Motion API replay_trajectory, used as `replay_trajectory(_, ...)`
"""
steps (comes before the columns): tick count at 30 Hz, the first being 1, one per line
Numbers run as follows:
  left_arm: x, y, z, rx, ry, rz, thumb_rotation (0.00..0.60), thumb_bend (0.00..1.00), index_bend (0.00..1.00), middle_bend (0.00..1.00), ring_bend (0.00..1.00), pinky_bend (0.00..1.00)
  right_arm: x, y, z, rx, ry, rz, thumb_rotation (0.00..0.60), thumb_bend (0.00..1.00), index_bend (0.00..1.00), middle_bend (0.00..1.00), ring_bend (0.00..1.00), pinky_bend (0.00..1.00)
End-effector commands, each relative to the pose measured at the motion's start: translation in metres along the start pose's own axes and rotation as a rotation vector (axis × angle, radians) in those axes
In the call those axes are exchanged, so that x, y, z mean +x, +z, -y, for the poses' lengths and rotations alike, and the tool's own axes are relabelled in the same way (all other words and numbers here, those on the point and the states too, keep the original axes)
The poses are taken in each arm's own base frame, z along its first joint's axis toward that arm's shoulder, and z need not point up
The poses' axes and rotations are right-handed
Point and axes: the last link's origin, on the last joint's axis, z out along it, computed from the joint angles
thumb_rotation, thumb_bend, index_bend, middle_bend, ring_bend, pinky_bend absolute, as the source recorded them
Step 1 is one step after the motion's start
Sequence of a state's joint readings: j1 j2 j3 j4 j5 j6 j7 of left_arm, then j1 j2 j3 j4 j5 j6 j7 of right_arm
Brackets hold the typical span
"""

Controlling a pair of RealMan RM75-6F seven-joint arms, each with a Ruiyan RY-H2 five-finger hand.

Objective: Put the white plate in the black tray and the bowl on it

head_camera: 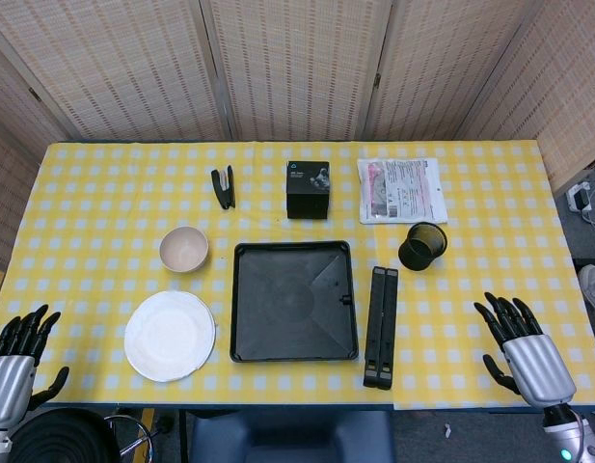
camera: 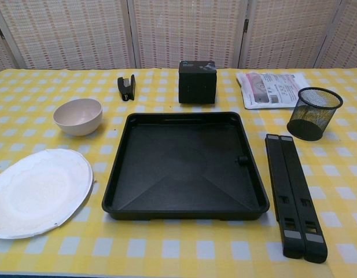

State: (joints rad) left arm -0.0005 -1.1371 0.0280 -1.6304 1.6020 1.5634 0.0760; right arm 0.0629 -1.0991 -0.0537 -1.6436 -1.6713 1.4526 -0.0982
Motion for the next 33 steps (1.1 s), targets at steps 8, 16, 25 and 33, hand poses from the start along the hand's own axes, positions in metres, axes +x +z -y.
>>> replay_trajectory(8,0.003,-0.005,-0.007,-0.035,-0.011,-0.02,0.6,0.39,0.07,0.0,0.0,0.0,0.001,-0.003,0.002,0.02,0.0,-0.003,0.6,0.43,0.0,0.0,0.0,0.0)
replay_trajectory(16,-0.004,-0.009,-0.013,-0.118,-0.026,0.0,0.6,0.39,0.06,0.0,0.0,0.0,0.004,-0.006,0.009,0.059,0.021,-0.056,0.6,0.43,0.0,0.0,0.0,0.0)
replay_trajectory(25,-0.021,-0.02,-0.011,-0.152,0.014,0.053,0.6,0.39,0.14,0.14,0.07,0.27,0.002,-0.011,0.012,0.086,0.027,-0.054,0.6,0.43,0.0,0.0,0.0,0.0)
replay_trajectory(33,-0.04,-0.016,-0.026,-0.311,0.015,0.008,0.6,0.39,0.32,0.76,0.65,0.7,0.0,-0.01,0.012,0.079,0.011,-0.039,0.6,0.43,0.0,0.0,0.0,0.0)
